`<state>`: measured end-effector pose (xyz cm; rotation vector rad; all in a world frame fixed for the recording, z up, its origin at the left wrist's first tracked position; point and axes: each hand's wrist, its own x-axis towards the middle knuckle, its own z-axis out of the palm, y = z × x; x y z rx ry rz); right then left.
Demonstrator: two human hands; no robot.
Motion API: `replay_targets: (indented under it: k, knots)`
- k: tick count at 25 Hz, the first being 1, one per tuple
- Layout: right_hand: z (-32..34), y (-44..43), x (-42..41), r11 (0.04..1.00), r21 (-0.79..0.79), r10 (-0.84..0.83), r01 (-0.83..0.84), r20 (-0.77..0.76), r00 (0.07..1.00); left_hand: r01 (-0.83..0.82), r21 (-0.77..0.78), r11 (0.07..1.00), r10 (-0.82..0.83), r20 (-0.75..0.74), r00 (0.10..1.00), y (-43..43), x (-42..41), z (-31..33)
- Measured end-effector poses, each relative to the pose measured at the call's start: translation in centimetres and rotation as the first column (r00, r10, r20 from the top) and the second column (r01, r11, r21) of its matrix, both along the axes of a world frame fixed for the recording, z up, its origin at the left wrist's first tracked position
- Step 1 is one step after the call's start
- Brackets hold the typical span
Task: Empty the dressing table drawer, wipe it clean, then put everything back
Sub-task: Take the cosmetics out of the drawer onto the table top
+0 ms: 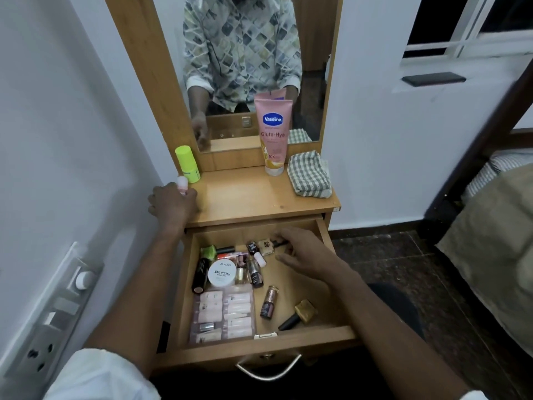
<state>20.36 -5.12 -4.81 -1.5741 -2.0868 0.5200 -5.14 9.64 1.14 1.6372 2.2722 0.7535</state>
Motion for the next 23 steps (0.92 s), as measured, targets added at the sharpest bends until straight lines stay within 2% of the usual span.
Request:
replay_targets:
  k: [4, 6, 8, 9, 10, 11, 12, 13, 14, 15, 16, 18, 20, 23]
  knots:
    - [-0.3, -0.1, -0.2, 0.998, -0.052, 0.044, -0.039, 0.103, 0.994, 0.020, -0.013, 1.000, -0.020, 0.012, 1.000, -0.1, 0.1, -0.3]
    - [-0.3, -0.3, -0.3, 0.996, -0.067, 0.067, -0.060, 0.114, 0.991, -0.024, 0.057, 0.998, 0.020, 0.075, 0.997, -0.5, 0.1, -0.1]
    - [-0.1, -0.5, -0.3, 0.993, -0.071, 0.103, -0.095, 0.124, 0.987, -0.107, 0.307, 0.946, 0.059, 0.163, 0.985, -2.3, 0.3, 0.4]
    - [0.1, -0.6, -0.5, 0.989, -0.077, 0.133, -0.123, 0.140, 0.981, -0.108, 0.476, 0.873, 0.008, 0.207, 0.978, -3.8, 0.6, 0.6]
    - [0.2, -0.8, -0.7, 0.983, -0.091, 0.171, -0.159, 0.155, 0.973, -0.049, 0.583, 0.811, -0.112, 0.237, 0.965, -5.4, 0.8, 0.8]
    - [0.3, -1.0, -1.0, 0.974, -0.113, 0.211, -0.195, 0.159, 0.964, 0.085, 0.609, 0.789, -0.276, 0.227, 0.934, -7.0, 0.8, 0.7]
    - [0.3, -1.1, -1.3, 0.964, -0.136, 0.247, -0.227, 0.157, 0.956, 0.283, 0.540, 0.793, -0.442, 0.189, 0.877, -8.6, 0.8, 0.6]
    - [0.3, -1.3, -1.8, 0.955, -0.153, 0.278, -0.255, 0.159, 0.947, 0.495, 0.377, 0.783, -0.576, 0.141, 0.805, -10.1, 0.8, 0.4]
    - [0.5, -1.5, -2.3, 0.946, -0.164, 0.305, -0.280, 0.156, 0.939, 0.654, 0.175, 0.736, -0.673, 0.086, 0.734, -11.1, 0.5, -0.3]
    - [0.7, -1.7, -2.9, 0.935, -0.175, 0.334, -0.308, 0.143, 0.932, 0.733, -0.005, 0.680, -0.733, 0.012, 0.680, -11.6, 0.2, -1.3]
    - [1.0, -1.9, -3.6, 0.925, -0.184, 0.356, -0.331, 0.119, 0.927, 0.755, -0.136, 0.642, -0.766, -0.071, 0.639, -12.0, -0.1, -2.2]
    - [1.3, -2.1, -5.3, 0.928, -0.215, 0.330, -0.305, 0.092, 0.939, 0.728, -0.290, 0.621, -0.783, -0.234, 0.576, -12.8, -0.5, -3.6]
    - [0.7, -2.2, -7.1, 0.941, -0.304, 0.189, -0.150, 0.102, 0.977, 0.688, -0.358, 0.632, -0.774, -0.345, 0.532, -13.4, -0.4, -4.5]
    - [0.0, -2.9, -9.7, 0.854, -0.503, -0.108, 0.130, 0.074, 0.991, 0.639, -0.376, 0.671, -0.736, -0.443, 0.512, -13.7, -0.3, -4.8]
